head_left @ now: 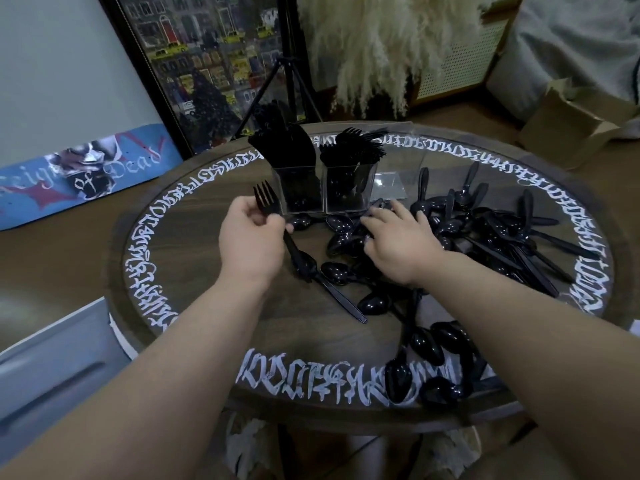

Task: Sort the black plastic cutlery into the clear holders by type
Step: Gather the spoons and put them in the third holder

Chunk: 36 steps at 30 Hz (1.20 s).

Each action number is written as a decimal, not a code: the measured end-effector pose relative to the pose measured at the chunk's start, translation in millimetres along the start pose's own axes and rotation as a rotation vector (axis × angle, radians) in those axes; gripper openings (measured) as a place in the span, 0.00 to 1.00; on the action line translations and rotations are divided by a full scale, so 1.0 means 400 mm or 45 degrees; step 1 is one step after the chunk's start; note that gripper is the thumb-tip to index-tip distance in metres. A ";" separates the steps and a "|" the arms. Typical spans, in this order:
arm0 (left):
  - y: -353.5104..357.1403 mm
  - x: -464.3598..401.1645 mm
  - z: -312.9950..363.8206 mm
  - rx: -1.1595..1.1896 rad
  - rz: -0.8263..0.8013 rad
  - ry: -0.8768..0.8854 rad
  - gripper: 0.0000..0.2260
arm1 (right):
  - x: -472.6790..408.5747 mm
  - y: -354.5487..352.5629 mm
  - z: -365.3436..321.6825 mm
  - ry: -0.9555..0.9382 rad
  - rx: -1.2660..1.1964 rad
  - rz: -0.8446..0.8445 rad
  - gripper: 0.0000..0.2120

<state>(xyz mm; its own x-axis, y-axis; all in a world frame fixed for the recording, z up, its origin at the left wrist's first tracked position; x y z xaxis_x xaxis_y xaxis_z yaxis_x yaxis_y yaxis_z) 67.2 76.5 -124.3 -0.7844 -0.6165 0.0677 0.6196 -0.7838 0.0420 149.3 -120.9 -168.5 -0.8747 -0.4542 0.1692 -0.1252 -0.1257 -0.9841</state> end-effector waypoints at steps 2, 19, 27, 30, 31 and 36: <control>0.003 0.003 -0.030 0.026 -0.002 -0.044 0.11 | 0.009 0.011 -0.018 -0.034 0.037 -0.018 0.24; 0.027 -0.058 -0.122 0.044 -0.166 -0.306 0.08 | -0.093 -0.029 -0.022 -0.031 0.124 0.286 0.13; 0.033 -0.052 -0.122 -0.119 -0.217 -0.290 0.15 | -0.057 -0.094 -0.004 0.028 -0.133 0.409 0.05; 0.053 -0.035 -0.125 -0.143 -0.283 -0.319 0.13 | -0.007 -0.123 0.023 0.056 -0.323 0.446 0.03; 0.062 -0.027 -0.126 -0.150 -0.312 -0.329 0.12 | 0.008 -0.115 0.028 0.056 -0.306 0.391 0.03; 0.094 0.002 -0.119 -0.318 -0.395 -0.255 0.09 | 0.062 -0.017 0.045 0.032 -0.051 0.007 0.07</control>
<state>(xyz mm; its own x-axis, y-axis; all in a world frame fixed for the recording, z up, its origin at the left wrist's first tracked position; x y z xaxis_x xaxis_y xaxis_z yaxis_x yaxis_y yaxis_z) 88.7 42.8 -170.2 -0.8964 -0.3416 0.2825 0.3106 -0.9387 -0.1493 136.9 -147.3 -156.6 -0.8868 -0.4324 0.1632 -0.1389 -0.0874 -0.9864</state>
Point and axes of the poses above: each hand's wrist, its own x-axis away from the middle knuckle, its own y-axis out of the palm, z = x × y, the point moved 8 cm from there along -x, towards the middle knuckle, and after that the axes turned 14 degrees about x, right-handed, at the moved point
